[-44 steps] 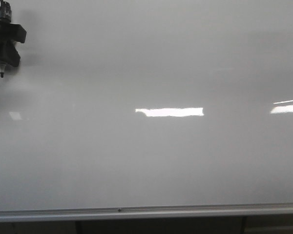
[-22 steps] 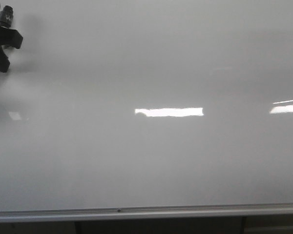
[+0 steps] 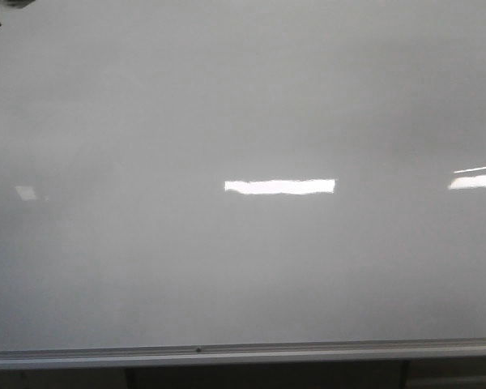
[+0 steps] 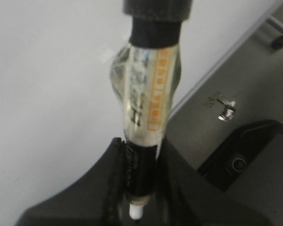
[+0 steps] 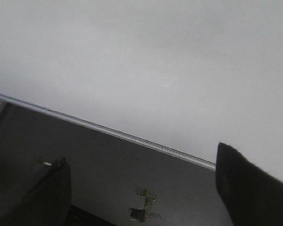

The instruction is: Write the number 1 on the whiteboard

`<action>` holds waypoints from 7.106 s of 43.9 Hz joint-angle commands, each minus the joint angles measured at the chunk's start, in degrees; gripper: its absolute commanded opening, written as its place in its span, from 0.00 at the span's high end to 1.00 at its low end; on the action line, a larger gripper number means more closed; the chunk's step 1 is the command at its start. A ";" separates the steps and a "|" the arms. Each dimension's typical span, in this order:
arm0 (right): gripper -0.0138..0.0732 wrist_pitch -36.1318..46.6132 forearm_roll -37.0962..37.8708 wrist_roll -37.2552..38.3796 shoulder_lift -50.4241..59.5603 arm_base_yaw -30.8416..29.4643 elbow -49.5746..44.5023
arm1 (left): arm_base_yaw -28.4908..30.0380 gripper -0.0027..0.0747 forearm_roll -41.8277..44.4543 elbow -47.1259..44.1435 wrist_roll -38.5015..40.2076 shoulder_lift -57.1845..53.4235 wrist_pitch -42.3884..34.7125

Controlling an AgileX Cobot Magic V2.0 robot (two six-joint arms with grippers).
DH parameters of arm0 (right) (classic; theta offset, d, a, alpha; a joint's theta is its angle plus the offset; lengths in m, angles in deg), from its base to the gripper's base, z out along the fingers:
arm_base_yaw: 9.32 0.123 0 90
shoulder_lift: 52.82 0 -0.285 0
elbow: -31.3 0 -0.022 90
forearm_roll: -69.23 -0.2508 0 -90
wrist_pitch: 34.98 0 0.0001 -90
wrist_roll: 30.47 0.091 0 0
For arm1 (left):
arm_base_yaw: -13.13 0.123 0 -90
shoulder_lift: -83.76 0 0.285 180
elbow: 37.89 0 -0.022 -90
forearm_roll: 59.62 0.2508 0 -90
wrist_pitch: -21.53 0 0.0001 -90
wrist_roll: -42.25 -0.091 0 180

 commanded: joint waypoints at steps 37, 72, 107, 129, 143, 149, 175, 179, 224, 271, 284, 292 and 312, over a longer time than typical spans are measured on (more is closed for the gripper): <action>0.10 -9.20 -6.55 -24.03 -22.65 37.27 27.40 | -29.62 0.99 1.24 3.87 -3.89 -0.93 2.73; 0.83 -9.28 -5.69 -22.43 -25.79 38.37 29.88 | -29.62 0.67 1.24 3.87 -3.89 -0.93 1.18; 0.83 -15.32 16.98 8.72 -9.31 12.08 21.17 | -5.68 0.32 1.98 -5.82 14.86 -20.46 -2.31; 0.83 7.88 11.75 16.49 -0.95 -6.84 -2.12 | 4.91 0.32 0.49 -12.37 16.13 -25.48 -6.31; 0.83 15.90 12.66 18.22 -7.98 -7.50 1.09 | 4.91 0.32 0.49 -12.37 16.13 -25.48 -7.25; 0.83 18.75 12.71 18.22 -12.05 -7.50 3.80 | 4.91 0.32 0.49 -12.37 16.13 -25.48 -7.68; 0.83 30.65 12.71 17.93 -24.32 -7.39 13.60 | 4.91 0.32 0.49 -12.37 16.13 -25.48 -7.91; 0.83 29.75 12.78 16.68 -25.41 -7.39 13.74 | 4.91 0.32 0.49 -12.37 16.13 -25.48 -7.91; 0.83 -0.48 14.23 3.67 -16.21 5.75 14.43 | 1.54 0.32 -5.33 -9.88 4.96 -25.25 -4.13; 0.83 -15.63 -1.87 -21.76 -11.65 29.19 14.32 | -39.07 0.32 -6.15 6.53 -3.72 4.09 -7.88; 0.83 -15.06 -1.87 -21.76 -11.65 29.19 14.32 | -39.07 0.52 -7.19 6.98 -3.86 6.99 -8.30; 0.82 -15.24 -1.87 -21.76 -11.65 29.19 14.32 | -39.07 0.73 -7.06 6.98 -3.86 7.07 -8.90; 0.30 -14.30 2.53 -15.03 -9.42 25.04 14.32 | -38.96 0.96 3.05 7.07 4.96 5.21 -8.51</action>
